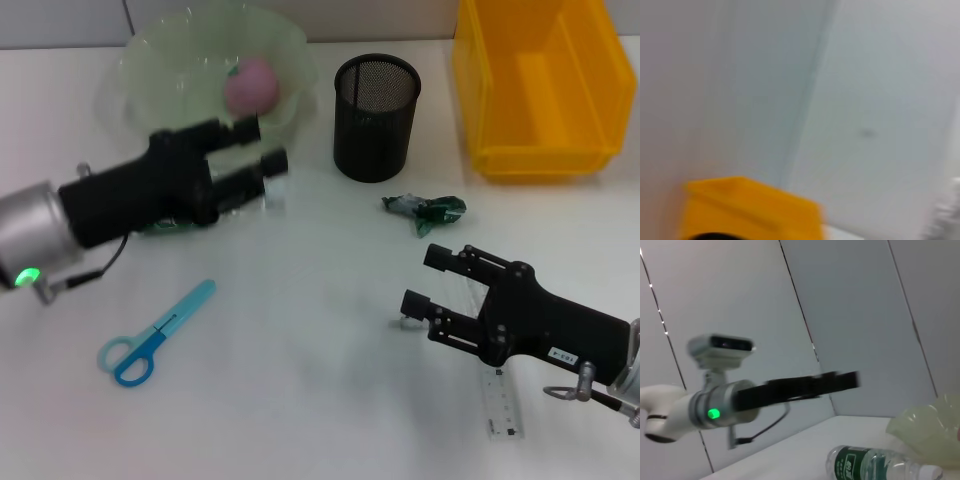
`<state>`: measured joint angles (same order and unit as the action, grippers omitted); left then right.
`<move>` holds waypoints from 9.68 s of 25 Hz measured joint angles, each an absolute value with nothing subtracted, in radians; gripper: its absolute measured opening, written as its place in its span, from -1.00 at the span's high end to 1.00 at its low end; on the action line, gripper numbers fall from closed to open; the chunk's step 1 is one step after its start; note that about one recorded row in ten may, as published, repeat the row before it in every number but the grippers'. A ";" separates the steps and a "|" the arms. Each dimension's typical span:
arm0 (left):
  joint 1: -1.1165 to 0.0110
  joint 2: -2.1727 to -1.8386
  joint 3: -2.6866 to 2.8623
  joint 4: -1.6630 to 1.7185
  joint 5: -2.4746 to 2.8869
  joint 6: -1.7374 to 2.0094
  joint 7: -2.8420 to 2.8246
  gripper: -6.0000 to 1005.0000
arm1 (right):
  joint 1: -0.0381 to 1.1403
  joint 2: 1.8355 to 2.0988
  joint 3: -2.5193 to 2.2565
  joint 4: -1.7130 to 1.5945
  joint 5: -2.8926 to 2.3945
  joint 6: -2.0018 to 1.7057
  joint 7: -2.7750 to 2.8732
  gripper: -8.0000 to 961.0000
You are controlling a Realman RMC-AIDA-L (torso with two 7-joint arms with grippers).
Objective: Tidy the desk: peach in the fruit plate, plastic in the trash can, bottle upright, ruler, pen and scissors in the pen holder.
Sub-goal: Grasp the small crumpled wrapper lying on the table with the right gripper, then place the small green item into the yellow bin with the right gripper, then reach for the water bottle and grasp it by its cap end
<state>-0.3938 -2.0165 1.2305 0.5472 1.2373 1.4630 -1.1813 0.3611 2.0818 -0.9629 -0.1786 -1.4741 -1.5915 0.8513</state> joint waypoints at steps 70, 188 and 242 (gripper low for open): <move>-0.399 -2.042 1.226 0.569 1.559 1.545 -1.193 -0.57 | 0.710 2.086 -1.212 -0.889 -2.409 -1.174 2.143 -0.49; -0.409 -2.051 1.221 0.569 1.559 1.482 -1.186 -0.56 | 0.377 2.082 -0.743 -0.580 -1.351 -1.080 1.217 0.96; -0.551 -2.028 1.045 0.810 1.717 1.312 -1.706 -0.56 | 0.369 2.086 -0.748 -0.198 -1.347 -1.456 0.862 -0.36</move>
<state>-0.5511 -2.0282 1.0449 0.8101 1.7167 1.3117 -1.7059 0.3692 2.0855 -0.7480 -0.1976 -1.3468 -1.4559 0.8616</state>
